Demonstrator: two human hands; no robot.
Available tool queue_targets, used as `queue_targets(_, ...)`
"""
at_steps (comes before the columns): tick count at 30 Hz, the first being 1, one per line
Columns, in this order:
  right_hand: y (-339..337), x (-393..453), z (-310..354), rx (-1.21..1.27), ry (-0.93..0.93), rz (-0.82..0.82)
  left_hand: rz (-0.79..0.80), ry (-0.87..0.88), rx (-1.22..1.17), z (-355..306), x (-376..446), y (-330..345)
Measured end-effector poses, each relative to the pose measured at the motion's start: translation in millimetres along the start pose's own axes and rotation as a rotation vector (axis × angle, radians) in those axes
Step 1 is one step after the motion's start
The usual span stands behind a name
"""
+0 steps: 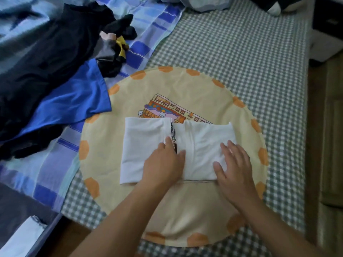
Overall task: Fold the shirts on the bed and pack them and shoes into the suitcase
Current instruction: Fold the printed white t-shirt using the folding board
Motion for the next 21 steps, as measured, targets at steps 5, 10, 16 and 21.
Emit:
queue_targets(5,-3.5,22.8,-41.6,0.292,0.531,0.027,-0.27,0.163,0.151,30.4,5.2,5.0)
queue_targets(10,-3.8,43.7,-51.3,0.52,0.578,0.17,-0.101,0.256,0.323,32.3,15.7,45.0)
queue_targets(16,-36.1,32.1,-87.4,0.345,0.549,0.155,-0.011,0.499,0.35,14.1,-8.8,67.6)
queue_targets(21,-34.3,23.0,-77.2,0.778,0.804,0.193,0.121,0.496,0.22,12.8,-0.4,57.2)
Point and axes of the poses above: each hand's wrist, its own x-axis towards the middle knuckle, its own y-axis out of the palm, z = x × y, the point moved 6 cm from there along x, towards the middle knuckle, and after that the axes turned 3 degrees about -y, right-handed, at the moved point
